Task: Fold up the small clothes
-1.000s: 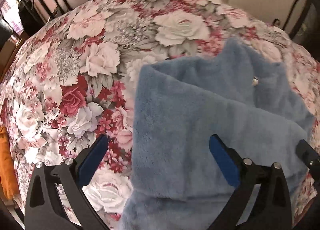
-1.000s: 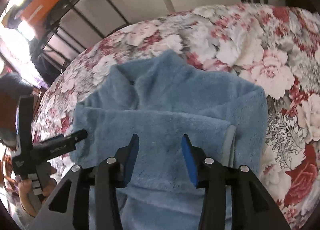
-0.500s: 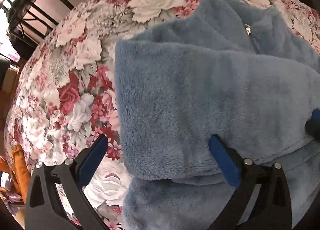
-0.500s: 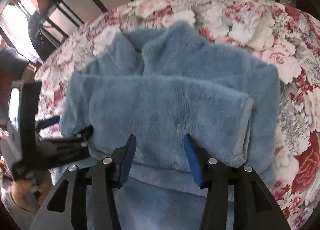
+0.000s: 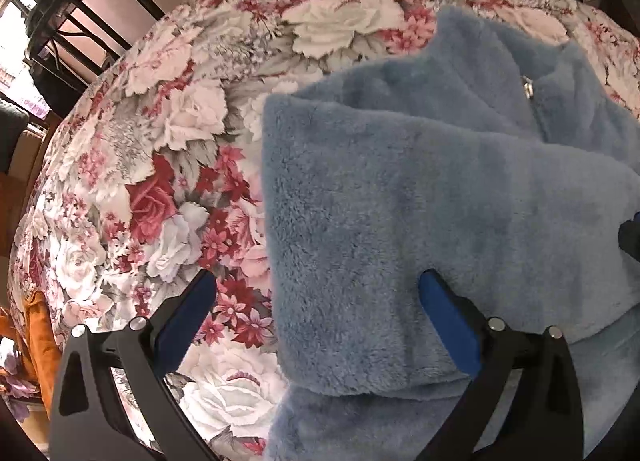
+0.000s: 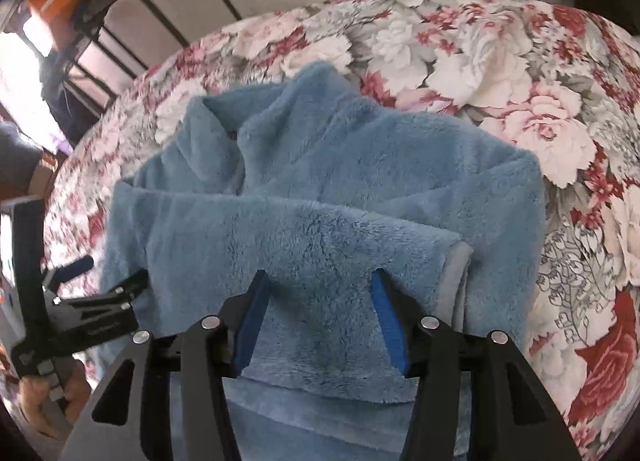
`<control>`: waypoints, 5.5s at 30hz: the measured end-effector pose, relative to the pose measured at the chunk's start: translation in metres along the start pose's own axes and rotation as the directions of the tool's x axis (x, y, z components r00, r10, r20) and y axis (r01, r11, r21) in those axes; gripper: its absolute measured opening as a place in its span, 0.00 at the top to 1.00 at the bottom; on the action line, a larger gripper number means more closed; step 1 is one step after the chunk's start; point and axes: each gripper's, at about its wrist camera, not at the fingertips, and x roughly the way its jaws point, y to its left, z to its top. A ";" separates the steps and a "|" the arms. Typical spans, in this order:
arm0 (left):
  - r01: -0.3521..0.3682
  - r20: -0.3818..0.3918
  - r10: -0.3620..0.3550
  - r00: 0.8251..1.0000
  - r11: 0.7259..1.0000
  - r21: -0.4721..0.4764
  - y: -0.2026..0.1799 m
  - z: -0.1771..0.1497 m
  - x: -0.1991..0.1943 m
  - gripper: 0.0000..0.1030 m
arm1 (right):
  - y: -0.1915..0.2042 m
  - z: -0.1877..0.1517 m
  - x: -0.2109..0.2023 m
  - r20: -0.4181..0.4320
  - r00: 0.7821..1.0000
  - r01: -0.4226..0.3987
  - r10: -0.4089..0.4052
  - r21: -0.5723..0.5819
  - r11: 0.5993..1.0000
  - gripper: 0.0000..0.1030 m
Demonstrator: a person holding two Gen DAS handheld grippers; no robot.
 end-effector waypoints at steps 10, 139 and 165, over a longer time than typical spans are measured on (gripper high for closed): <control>0.042 0.060 -0.040 0.997 0.999 -0.031 0.003 0.004 -0.016 0.04 | 0.020 0.001 -0.026 0.075 0.997 -0.016 0.020 -0.062 0.998 0.46; 0.601 -0.124 -0.694 0.710 0.688 -0.408 0.080 -0.212 -0.076 0.16 | -0.062 -0.185 -0.173 -0.059 0.976 -0.174 0.209 0.367 0.914 0.29; 0.555 -0.248 -0.641 0.726 0.760 -0.338 0.048 -0.212 -0.064 0.40 | -0.062 -0.193 -0.161 -0.075 0.974 -0.174 0.216 0.368 0.914 0.51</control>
